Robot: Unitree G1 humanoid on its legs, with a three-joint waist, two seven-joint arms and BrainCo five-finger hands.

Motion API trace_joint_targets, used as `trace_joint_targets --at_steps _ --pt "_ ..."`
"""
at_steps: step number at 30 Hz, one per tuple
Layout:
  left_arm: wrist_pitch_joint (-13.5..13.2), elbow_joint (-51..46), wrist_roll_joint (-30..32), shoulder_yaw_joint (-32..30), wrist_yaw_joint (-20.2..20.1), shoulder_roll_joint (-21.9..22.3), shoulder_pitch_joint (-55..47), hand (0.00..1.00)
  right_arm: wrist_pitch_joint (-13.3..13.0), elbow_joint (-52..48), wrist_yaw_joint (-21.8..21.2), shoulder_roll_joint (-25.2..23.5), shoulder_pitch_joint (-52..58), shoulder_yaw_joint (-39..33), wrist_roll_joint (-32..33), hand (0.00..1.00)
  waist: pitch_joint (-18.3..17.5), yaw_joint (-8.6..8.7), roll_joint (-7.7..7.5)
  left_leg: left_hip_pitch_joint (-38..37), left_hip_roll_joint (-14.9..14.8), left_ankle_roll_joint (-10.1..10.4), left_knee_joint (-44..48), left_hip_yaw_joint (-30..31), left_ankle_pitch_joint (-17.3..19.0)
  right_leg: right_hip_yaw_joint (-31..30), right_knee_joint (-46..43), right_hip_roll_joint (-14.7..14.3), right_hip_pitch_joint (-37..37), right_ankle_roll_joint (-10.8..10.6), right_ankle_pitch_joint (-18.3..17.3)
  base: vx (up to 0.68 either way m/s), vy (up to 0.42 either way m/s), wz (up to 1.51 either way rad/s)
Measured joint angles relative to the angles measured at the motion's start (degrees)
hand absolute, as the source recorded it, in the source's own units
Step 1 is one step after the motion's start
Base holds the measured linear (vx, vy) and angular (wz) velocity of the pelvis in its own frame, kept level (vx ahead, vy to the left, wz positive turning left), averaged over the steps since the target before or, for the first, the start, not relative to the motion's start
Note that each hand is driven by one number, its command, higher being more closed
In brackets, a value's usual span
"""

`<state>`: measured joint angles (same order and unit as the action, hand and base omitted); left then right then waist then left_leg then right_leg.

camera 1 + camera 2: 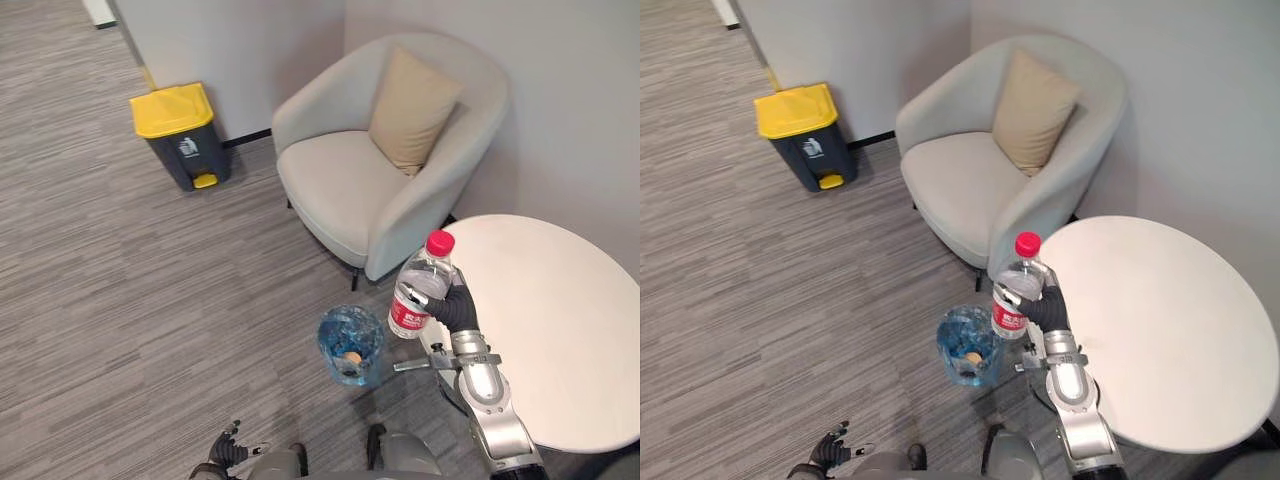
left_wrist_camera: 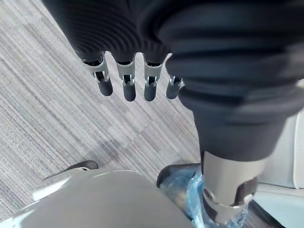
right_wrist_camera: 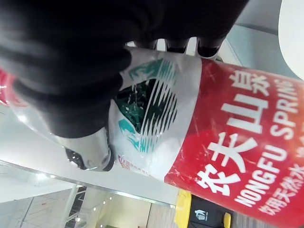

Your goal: Gather rubbish on tea table into small bin, then transfer packed bag to large trash can.

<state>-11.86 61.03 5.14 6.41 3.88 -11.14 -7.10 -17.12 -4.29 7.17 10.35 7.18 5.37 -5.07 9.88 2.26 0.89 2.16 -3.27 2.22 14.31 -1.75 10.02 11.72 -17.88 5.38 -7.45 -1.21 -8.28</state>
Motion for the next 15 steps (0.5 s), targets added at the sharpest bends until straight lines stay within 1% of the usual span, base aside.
trace_joint_targets --at_steps 1,2,3,4,5,6,7,8,9,10,11,12,14,15 --pt "0.0 0.0 0.0 -0.4 0.0 0.3 -0.1 0.00 0.0 0.0 -0.1 0.1 0.4 0.0 0.1 1.00 0.3 0.01 0.72 1.8 -0.9 1.2 4.3 -0.1 0.7 0.9 2.0 -0.8 1.7 0.2 0.1 0.26 -0.126 0.20" --pt "0.1 0.0 0.0 -0.4 0.0 0.4 -0.1 0.00 0.0 0.0 -0.2 0.1 1.4 -0.1 0.2 1.00 0.5 -0.38 1.00 3.8 -2.2 2.1 11.0 -1.0 1.3 1.2 4.0 -1.7 4.2 0.4 0.2 0.24 -0.111 0.10" --pt "0.1 -0.1 0.0 -0.5 0.0 0.5 -0.2 0.00 0.0 0.0 -0.4 0.1 2.0 0.0 0.3 1.00 0.5 -0.70 1.06 4.8 -3.1 2.1 15.0 -2.1 1.3 1.2 5.1 -2.2 5.7 0.7 0.3 0.20 -0.079 -0.07" --pt "0.0 -0.3 0.0 -1.4 0.0 0.9 -0.2 0.00 0.0 -0.1 -0.8 0.2 2.6 0.0 0.4 1.00 0.7 -1.13 1.27 5.7 -4.6 2.6 19.9 -3.9 1.0 1.2 6.6 -3.0 8.1 0.9 0.4 0.24 -0.041 -0.19" --pt "0.0 -0.7 0.0 -2.2 0.0 1.1 0.0 0.00 0.0 -0.3 -1.0 -0.1 2.8 0.2 0.4 1.00 1.3 -1.75 0.85 7.9 -6.4 2.9 26.3 -5.6 1.1 0.8 8.6 -3.5 10.9 1.5 0.4 0.19 0.002 -0.21" --pt "0.0 -0.8 0.0 -2.2 0.0 1.1 0.0 0.00 0.0 -0.3 -1.0 -0.2 2.8 0.2 0.5 1.00 1.3 -1.72 0.99 8.4 -6.9 2.2 26.9 -6.3 1.7 0.6 8.8 -3.4 11.4 1.6 0.4 0.20 0.040 -0.22" --pt "0.1 -0.8 0.0 -2.1 0.0 1.1 0.5 0.00 -0.1 -0.4 -0.9 -0.3 2.7 0.0 0.6 1.00 1.4 -1.66 1.14 9.6 -6.9 0.5 25.4 -6.7 2.8 0.2 9.0 -3.0 11.6 1.6 0.4 0.14 0.082 -0.19" --pt "0.1 -0.8 0.0 -2.2 0.0 1.1 0.9 0.00 -0.1 -0.4 -0.9 -0.2 2.7 -0.4 0.7 1.00 1.8 -1.75 1.10 10.4 -6.6 0.3 20.9 -6.9 2.9 -0.5 9.0 -2.3 11.6 1.5 0.4 0.13 0.103 -0.21" --pt "0.1 -0.8 0.0 -2.1 0.0 1.1 1.0 0.00 -0.1 -0.4 -0.9 -0.2 2.7 -0.6 0.7 1.00 1.9 -1.80 1.20 10.4 -6.5 0.6 17.4 -7.0 2.5 -0.8 8.8 -2.2 11.7 1.4 0.3 0.12 0.161 -0.20" --pt "0.1 -0.8 0.0 -2.0 0.0 1.4 1.0 0.00 -0.1 -0.4 -0.8 -0.2 2.7 -1.0 0.7 1.00 2.1 -1.73 2.31 9.9 -6.6 1.4 8.9 -6.1 -2.2 -1.1 8.0 -2.4 11.8 0.2 -0.4 0.10 0.164 -0.13" --pt "0.1 -0.8 0.0 -2.0 -0.1 1.6 1.0 0.00 -0.1 -0.5 -0.8 0.2 2.6 -1.2 0.7 1.00 2.2 -1.66 3.10 9.3 -6.7 1.3 6.2 -5.4 -4.4 -1.5 7.6 -2.7 12.0 -0.9 -1.1 0.12 0.209 -0.10" --pt "0.1 -0.9 0.0 -2.0 0.1 0.8 1.5 0.00 0.1 0.0 -0.7 -1.0 2.3 -1.0 0.7 1.00 3.1 -1.80 0.69 7.7 -4.2 1.3 5.0 -5.5 -4.9 -2.8 8.1 -0.9 12.1 -2.1 -2.2 0.09 0.150 -0.02" --pt "0.1 -0.9 0.0 -1.9 0.0 0.4 1.8 0.00 0.0 0.0 -0.9 -1.0 2.0 -0.2 0.6 1.00 2.9 -1.97 -0.33 7.5 -3.0 1.2 3.9 -5.5 -5.0 -3.3 9.1 0.0 12.2 -2.5 -1.9 0.08 0.116 0.00" --pt "0.1 -0.8 0.1 -1.9 0.0 0.3 1.8 0.00 0.0 0.0 -0.9 -1.0 1.7 0.2 0.4 1.00 3.0 -2.68 -0.21 7.2 -2.4 1.1 3.7 -6.0 -5.0 -4.0 9.3 0.7 12.2 -2.9 -1.7 0.05 0.099 -0.09"
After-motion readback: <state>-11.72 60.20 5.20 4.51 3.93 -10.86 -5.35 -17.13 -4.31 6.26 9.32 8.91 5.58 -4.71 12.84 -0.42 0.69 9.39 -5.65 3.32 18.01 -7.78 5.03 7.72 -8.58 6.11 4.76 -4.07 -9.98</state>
